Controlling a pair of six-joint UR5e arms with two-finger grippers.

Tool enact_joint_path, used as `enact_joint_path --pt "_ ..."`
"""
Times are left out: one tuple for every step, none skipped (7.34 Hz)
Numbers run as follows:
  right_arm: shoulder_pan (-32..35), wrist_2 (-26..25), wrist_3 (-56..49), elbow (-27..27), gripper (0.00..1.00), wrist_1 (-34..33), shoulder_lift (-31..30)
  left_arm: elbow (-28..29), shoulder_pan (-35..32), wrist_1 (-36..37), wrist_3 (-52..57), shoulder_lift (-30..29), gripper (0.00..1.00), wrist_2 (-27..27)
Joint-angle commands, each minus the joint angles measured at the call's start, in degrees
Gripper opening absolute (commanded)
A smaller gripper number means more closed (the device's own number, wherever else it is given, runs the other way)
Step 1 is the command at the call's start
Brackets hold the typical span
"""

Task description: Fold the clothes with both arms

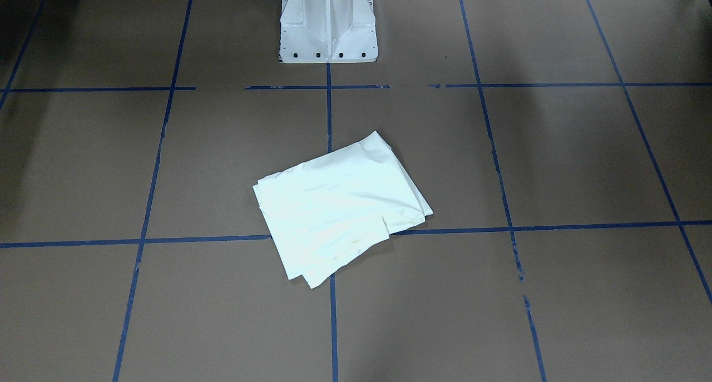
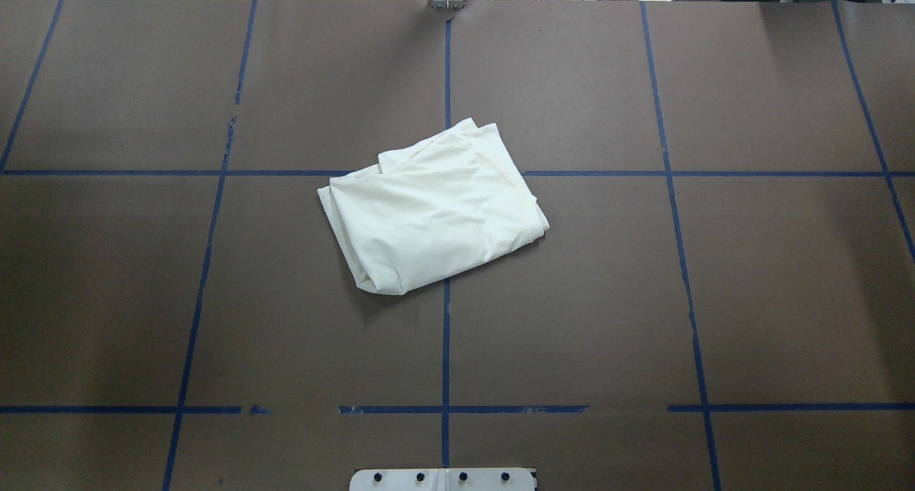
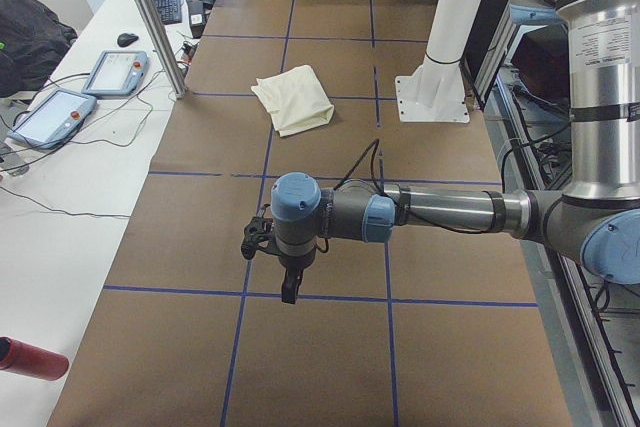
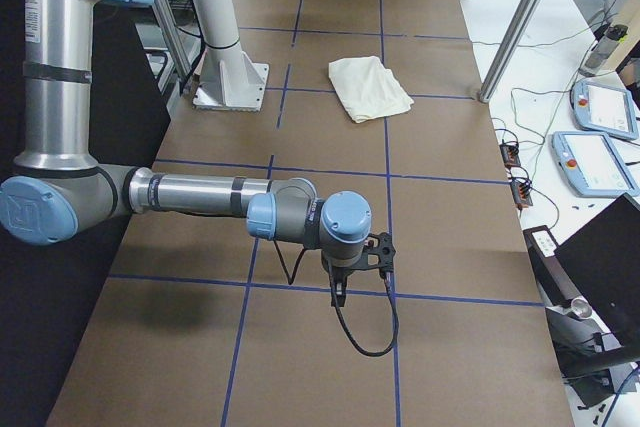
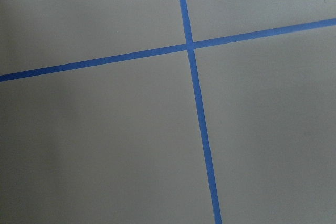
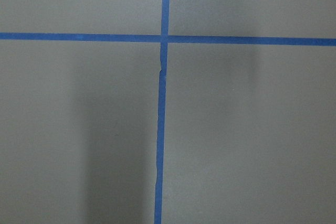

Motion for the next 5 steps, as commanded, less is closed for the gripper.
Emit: enact_joint_path --pt "0.0 -0.1 -0.1 -0.2 1.00 0.1 -0.3 0.1 0.0 0.0 0.0 0.0 1.00 0.0" --pt "0.0 0.0 0.0 -0.1 1.00 0.1 -0.3 0.1 0.0 0.0 0.0 0.0 1.00 0.0" --pt "0.0 0.0 0.0 -0.1 1.00 0.1 -0.3 0.1 0.0 0.0 0.0 0.0 1.00 0.0" --pt "0.0 0.0 0.0 -0.1 1.00 0.1 -0.3 0.2 0.0 0.0 -0.1 0.0 1.00 0.0" --pt "0.0 0.0 0.0 -0.1 1.00 0.1 -0.3 0.2 0.0 0.0 -0.7 0.0 1.00 0.0"
